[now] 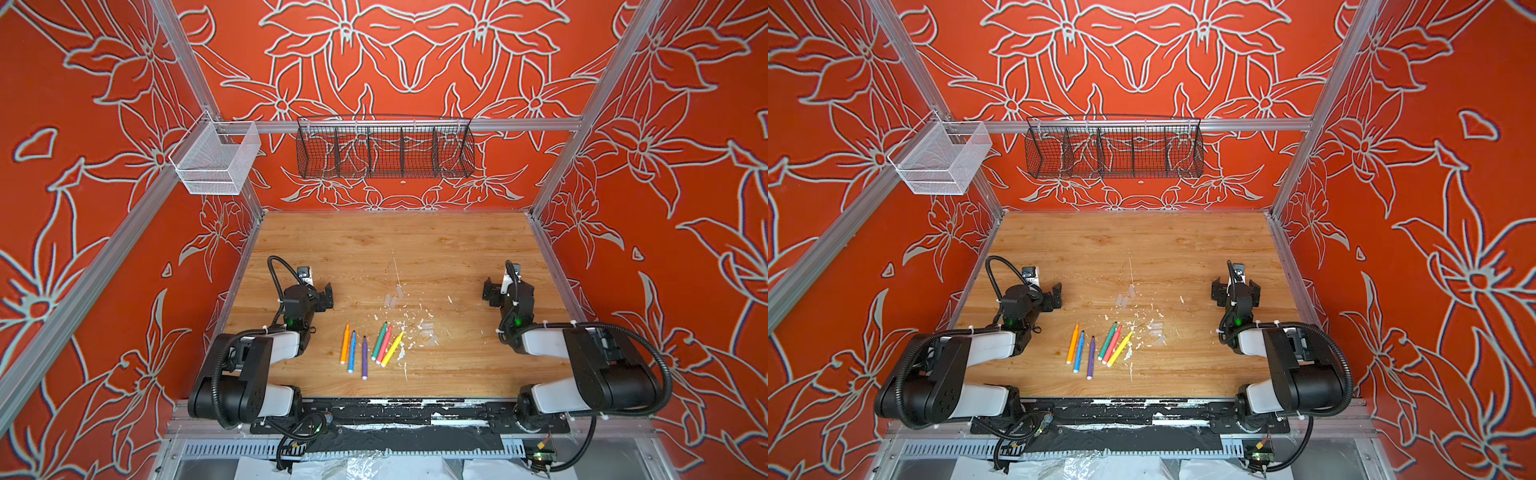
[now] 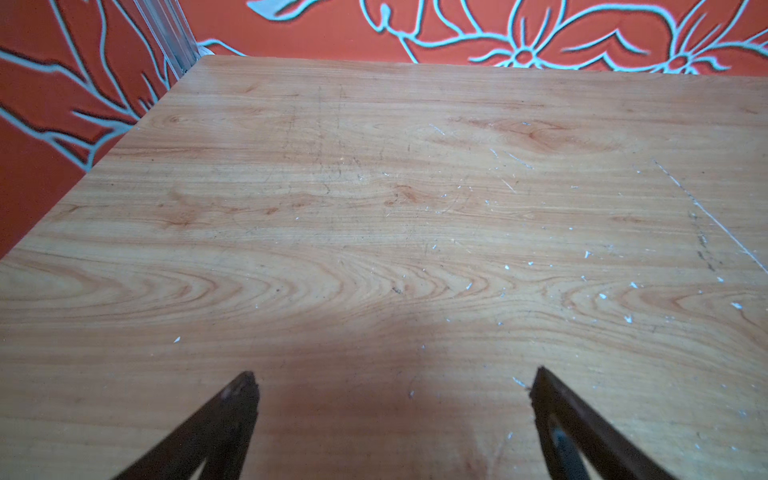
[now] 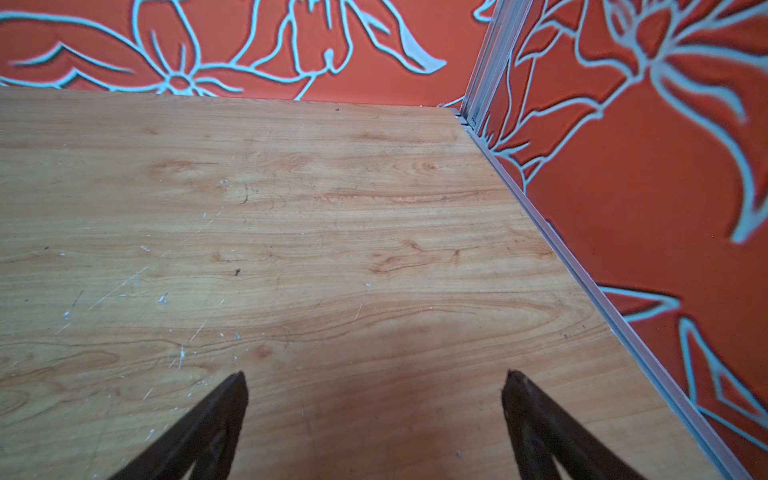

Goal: Insert the pens into the pen caps

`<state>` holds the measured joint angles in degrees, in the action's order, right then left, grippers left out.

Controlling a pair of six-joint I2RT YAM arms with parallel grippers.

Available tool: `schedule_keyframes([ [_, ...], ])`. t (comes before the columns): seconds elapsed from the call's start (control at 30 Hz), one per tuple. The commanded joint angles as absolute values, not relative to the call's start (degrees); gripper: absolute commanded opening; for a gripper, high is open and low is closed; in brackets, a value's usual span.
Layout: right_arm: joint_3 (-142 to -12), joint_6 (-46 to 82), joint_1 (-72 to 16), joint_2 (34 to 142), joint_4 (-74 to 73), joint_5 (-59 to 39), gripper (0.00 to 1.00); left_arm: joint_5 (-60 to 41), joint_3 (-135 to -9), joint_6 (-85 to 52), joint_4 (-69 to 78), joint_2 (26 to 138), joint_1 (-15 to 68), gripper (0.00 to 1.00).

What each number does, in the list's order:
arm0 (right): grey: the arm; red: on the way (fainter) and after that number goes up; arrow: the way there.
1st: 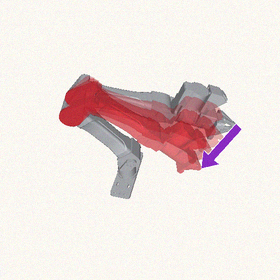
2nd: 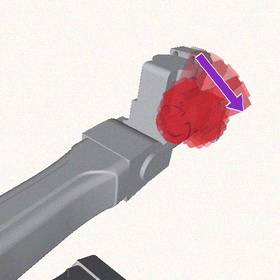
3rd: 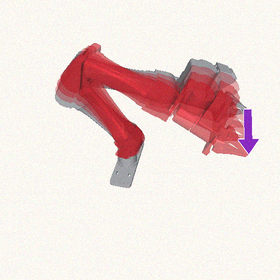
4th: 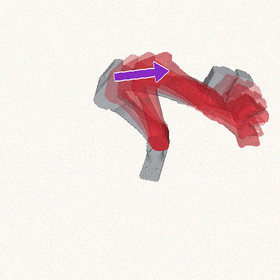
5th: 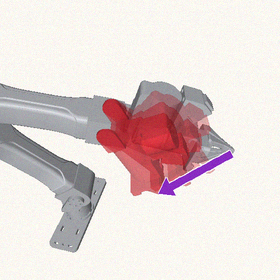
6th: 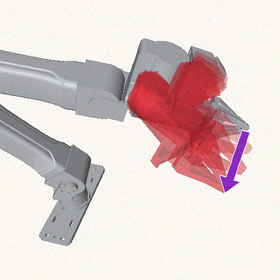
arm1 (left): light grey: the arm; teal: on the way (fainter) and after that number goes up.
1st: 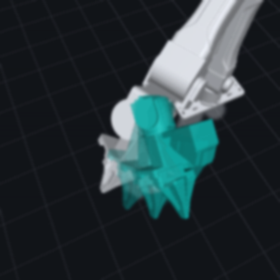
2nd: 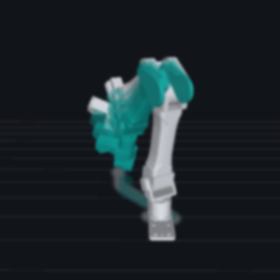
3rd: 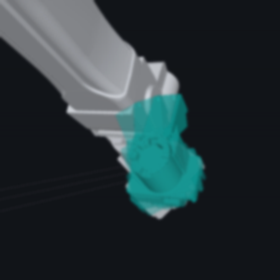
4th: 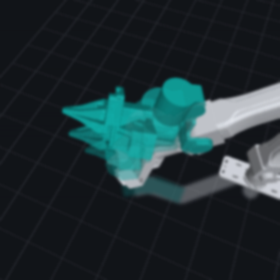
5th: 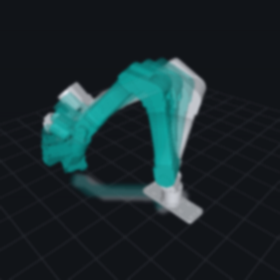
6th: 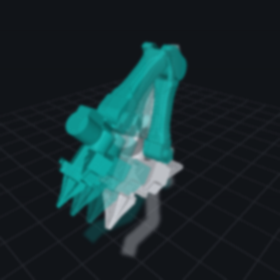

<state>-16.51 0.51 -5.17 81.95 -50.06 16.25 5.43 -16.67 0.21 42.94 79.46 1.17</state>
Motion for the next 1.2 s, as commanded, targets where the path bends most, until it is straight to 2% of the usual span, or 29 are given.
schedule_keyframes([
  [0.0, -16.8, 0.9, -5.0, 82.2, -51.1, 17.4, 0.98, 4.8, -17.4, 1.0, 43.4, 79.4, 1.0, 0.99],
  [0.17, -15.7, 0.0, -5.2, 80.6, -52.5, 15.4, 0.98, 5.3, -16.9, 1.1, 44.6, 78.9, 1.0, 0.99],
  [0.27, -13.9, -0.7, -6.0, 71.8, -47.5, 16.1, 0.98, 5.3, -16.8, 0.9, 39.6, 73.1, 1.1, 0.99],
  [0.4, -8.6, 3.3, -6.3, 56.2, -42.5, 20.9, 0.97, 7.3, -18.1, -5.8, 23.5, 58.8, 1.3, 0.99],
  [0.53, -8.8, 16.0, -6.1, 38.8, -24.3, 26.0, 0.98, 5.4, -15.2, -11.9, 23.5, 46.7, 1.3, 0.99],
  [0.6, -12.3, 21.6, -5.8, 31.2, -9.1, 26.1, 0.98, 5.6, -20.5, -20.2, 10.7, 40.7, 1.2, 0.99],
  [0.67, -15.1, 21.7, -5.8, 27.3, -0.7, 22.6, 0.97, -2.3, -27.3, -20.0, -1.4, 38.2, 1.2, 0.99],
  [0.77, -14.5, 22.0, -5.8, 27.1, -2.5, 19.1, 0.98, -13.8, -32.5, -19.9, -7.2, 37.6, 1.2, 0.99],
  [0.83, -16.1, 21.9, -5.8, 30.1, -2.5, 14.6, 0.98, -18.6, -31.0, -22.7, -5.6, 37.4, 1.2, 0.99],
  [0.97, -20.8, 20.6, -5.7, 39.5, -2.3, 8.3, 0.97, -14.2, -31.5, -30.1, -14.0, 36.6, 1.1, 0.99],
  [1.17, -21.8, 24.6, -5.7, 48.2, -6.1, 10.2, 0.98, -8.5, -33.6, -42.9, -19.5, 32.4, 1.6, 0.99],
])
